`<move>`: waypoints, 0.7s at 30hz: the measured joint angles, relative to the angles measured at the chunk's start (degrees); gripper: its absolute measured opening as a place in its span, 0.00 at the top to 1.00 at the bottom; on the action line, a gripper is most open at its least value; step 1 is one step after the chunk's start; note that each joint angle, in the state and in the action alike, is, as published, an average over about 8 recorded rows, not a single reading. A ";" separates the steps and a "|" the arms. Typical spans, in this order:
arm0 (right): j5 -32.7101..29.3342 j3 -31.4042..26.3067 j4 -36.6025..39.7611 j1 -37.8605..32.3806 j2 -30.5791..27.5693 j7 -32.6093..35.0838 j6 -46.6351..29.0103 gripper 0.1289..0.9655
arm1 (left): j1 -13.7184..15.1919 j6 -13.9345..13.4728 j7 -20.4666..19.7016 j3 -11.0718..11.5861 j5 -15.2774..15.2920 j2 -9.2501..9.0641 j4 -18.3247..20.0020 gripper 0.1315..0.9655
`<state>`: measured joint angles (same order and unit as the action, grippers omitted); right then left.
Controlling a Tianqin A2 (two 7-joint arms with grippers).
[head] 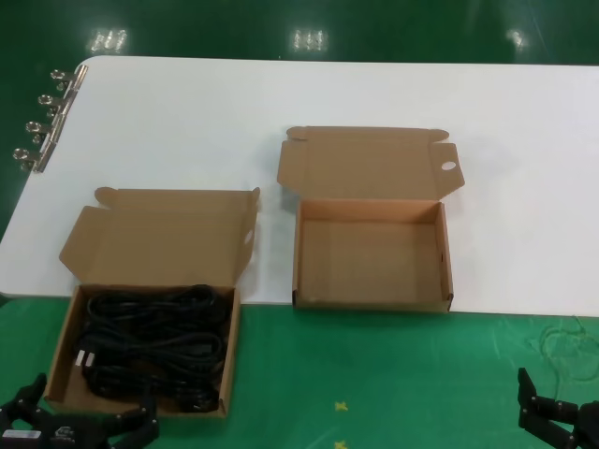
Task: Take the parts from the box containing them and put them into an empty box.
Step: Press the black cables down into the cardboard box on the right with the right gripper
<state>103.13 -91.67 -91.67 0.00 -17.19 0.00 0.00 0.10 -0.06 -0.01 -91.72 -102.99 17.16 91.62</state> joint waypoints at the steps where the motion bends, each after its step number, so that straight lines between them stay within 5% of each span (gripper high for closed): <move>1: 0.00 0.00 0.00 0.00 0.00 0.00 0.00 0.00 | 0.00 0.00 0.00 0.00 0.00 0.00 0.00 0.00; 21: 0.00 0.00 0.00 0.00 0.00 0.00 0.00 0.00 | 0.00 0.00 0.00 0.00 0.00 0.00 0.00 0.00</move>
<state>103.13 -91.67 -91.67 0.00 -17.19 0.00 0.00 0.10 -0.06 -0.01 -91.72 -102.99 17.16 91.62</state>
